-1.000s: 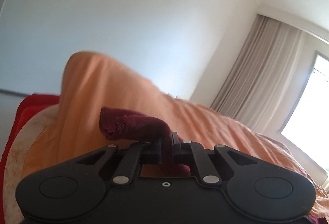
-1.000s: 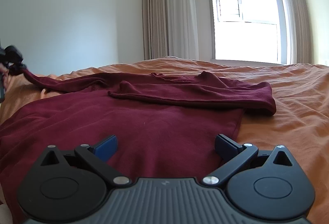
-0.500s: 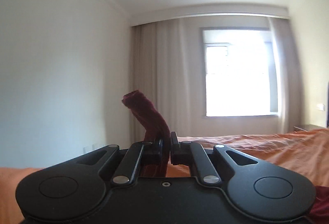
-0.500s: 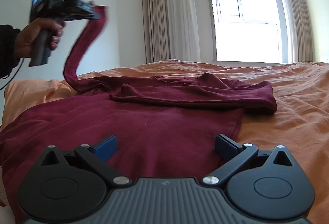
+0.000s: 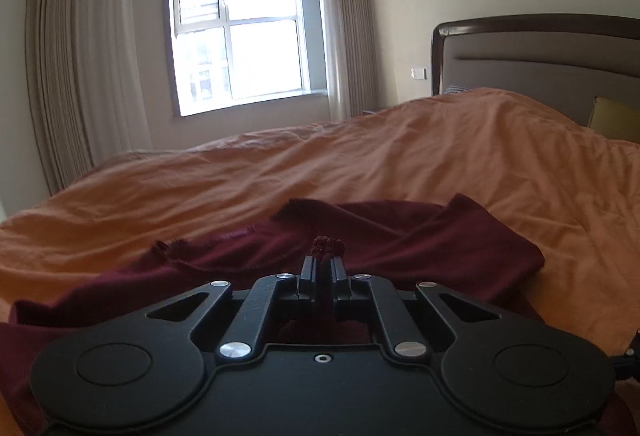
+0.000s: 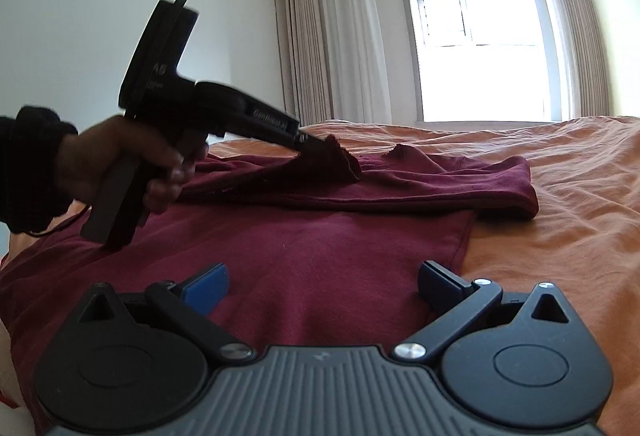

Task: Fold small clothes
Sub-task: 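Lay the held sleeve across the sweater body and open the left tool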

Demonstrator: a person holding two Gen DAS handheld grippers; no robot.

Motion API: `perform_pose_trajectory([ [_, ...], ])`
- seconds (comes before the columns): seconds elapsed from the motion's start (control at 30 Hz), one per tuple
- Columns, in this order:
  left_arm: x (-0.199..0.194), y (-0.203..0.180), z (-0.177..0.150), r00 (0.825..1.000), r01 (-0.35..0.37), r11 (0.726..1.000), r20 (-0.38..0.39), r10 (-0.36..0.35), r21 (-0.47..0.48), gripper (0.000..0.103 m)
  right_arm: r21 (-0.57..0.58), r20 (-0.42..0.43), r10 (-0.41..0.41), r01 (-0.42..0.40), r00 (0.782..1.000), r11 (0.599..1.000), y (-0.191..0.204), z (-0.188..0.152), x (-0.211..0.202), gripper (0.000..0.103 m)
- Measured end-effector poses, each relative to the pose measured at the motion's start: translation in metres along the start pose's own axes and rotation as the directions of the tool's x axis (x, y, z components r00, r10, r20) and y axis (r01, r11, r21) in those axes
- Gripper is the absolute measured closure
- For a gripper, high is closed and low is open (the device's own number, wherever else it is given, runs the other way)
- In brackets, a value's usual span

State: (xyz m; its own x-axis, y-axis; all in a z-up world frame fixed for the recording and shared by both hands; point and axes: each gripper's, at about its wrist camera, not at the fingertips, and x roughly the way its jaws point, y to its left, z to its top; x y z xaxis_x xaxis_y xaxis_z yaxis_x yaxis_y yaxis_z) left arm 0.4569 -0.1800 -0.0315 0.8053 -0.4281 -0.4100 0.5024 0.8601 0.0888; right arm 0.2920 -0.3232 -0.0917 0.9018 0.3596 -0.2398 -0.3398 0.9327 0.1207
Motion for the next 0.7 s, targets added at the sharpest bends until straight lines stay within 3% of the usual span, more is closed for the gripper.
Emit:
perform_pose_trajectory([
  [0.1, -0.001, 0.014, -0.011, 0.998, 0.05, 0.998, -0.029, -0.051, -0.05, 0.084, 0.003, 0.0, 0.0, 0.0, 1.0, 1.0, -0.001, 0.0, 0.001, 0.0],
  [0.17, -0.01, 0.023, -0.016, 0.996, 0.073, 0.994, -0.036, -0.077, -0.086, 0.065, 0.001, -0.001, -0.003, 0.003, 1.0, 1.0, 0.0, 0.0, 0.001, 0.0],
  [0.2, -0.012, 0.026, -0.018, 0.996, 0.076, 0.992, -0.033, -0.08, -0.096, 0.061, -0.001, -0.001, -0.005, 0.005, 1.0, 1.0, 0.0, 0.0, 0.001, 0.0],
  [0.27, -0.022, 0.031, -0.015, 0.996, 0.076, 0.992, -0.03, -0.079, -0.103, 0.036, -0.002, -0.002, -0.007, 0.007, 1.0, 1.0, 0.001, 0.0, 0.001, 0.0],
  [0.3, -0.031, 0.035, -0.012, 0.997, 0.072, 0.991, -0.023, -0.075, -0.109, 0.032, -0.002, -0.002, -0.009, 0.009, 1.0, 1.0, 0.001, 0.0, 0.001, 0.0],
  [0.43, -0.058, 0.047, -0.018, 0.999, 0.04, 0.987, -0.021, -0.043, -0.153, 0.018, -0.004, -0.004, -0.014, 0.014, 1.0, 1.0, 0.002, 0.0, 0.001, 0.0],
  [0.57, -0.083, 0.062, -0.031, 0.998, -0.052, 0.975, -0.042, 0.044, -0.216, 0.005, -0.01, -0.012, -0.021, 0.021, 1.0, 1.0, 0.003, 0.0, 0.003, 0.0],
  [0.7, -0.103, 0.088, -0.042, 0.989, -0.142, 0.949, -0.076, 0.126, -0.28, 0.002, 0.003, -0.054, -0.013, 0.013, 0.998, 1.0, 0.001, 0.005, 0.007, 0.0],
])
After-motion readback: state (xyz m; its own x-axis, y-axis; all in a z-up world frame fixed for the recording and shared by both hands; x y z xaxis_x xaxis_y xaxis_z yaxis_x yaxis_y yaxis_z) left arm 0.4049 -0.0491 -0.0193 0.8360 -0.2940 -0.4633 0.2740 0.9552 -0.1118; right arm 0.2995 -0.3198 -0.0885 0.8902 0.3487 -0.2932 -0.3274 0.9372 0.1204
